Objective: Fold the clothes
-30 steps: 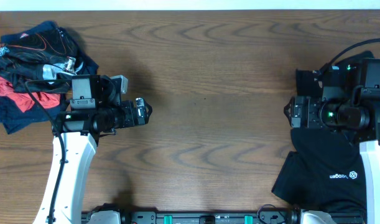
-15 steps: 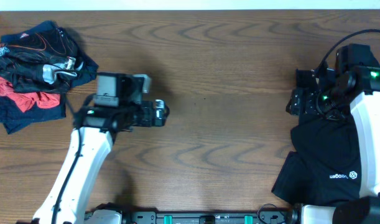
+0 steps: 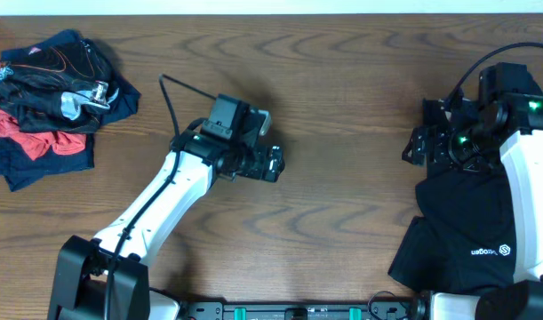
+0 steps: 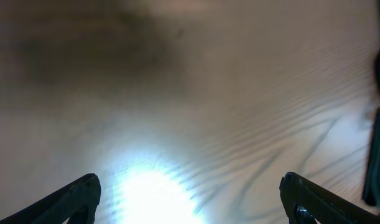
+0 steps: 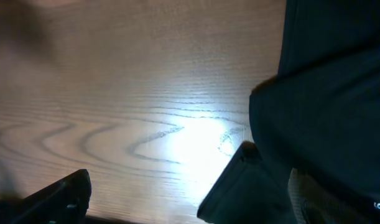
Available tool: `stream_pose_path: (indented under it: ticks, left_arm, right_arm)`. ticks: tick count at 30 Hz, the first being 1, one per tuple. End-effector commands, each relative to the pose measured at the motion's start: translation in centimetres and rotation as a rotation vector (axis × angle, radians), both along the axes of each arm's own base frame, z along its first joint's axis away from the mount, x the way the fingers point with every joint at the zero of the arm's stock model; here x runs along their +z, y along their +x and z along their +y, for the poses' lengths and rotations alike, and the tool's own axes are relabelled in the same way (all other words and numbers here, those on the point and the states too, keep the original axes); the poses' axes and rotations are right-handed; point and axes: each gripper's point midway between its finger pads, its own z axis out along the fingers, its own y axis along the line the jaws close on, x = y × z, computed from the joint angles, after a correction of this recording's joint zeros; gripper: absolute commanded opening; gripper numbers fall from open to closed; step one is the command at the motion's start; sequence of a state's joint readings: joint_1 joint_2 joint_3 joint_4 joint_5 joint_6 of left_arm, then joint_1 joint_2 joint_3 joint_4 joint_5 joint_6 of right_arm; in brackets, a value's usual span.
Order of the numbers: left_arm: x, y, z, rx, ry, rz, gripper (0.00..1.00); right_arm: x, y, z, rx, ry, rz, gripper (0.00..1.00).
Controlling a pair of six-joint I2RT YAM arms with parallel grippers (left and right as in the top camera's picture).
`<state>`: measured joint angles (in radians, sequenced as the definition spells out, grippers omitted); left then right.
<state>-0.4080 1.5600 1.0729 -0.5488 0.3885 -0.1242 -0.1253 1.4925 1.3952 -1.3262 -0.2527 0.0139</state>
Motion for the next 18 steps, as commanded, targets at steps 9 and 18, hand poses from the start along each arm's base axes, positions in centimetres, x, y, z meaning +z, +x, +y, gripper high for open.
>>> stream_pose_path:
  ticks: [9, 18]
  left_arm:
    - [2.4, 2.6, 0.9, 0.057, -0.023, -0.067, 0.98]
    - [2.4, 2.7, 1.1, 0.063, -0.022, -0.065, 0.98]
  right_arm:
    - [3.3, -2.7, 1.2, -0.045, 0.038, -0.092, 0.99]
    - [-3.6, -4.9, 1.2, -0.063, 0.040, 0.007, 0.99]
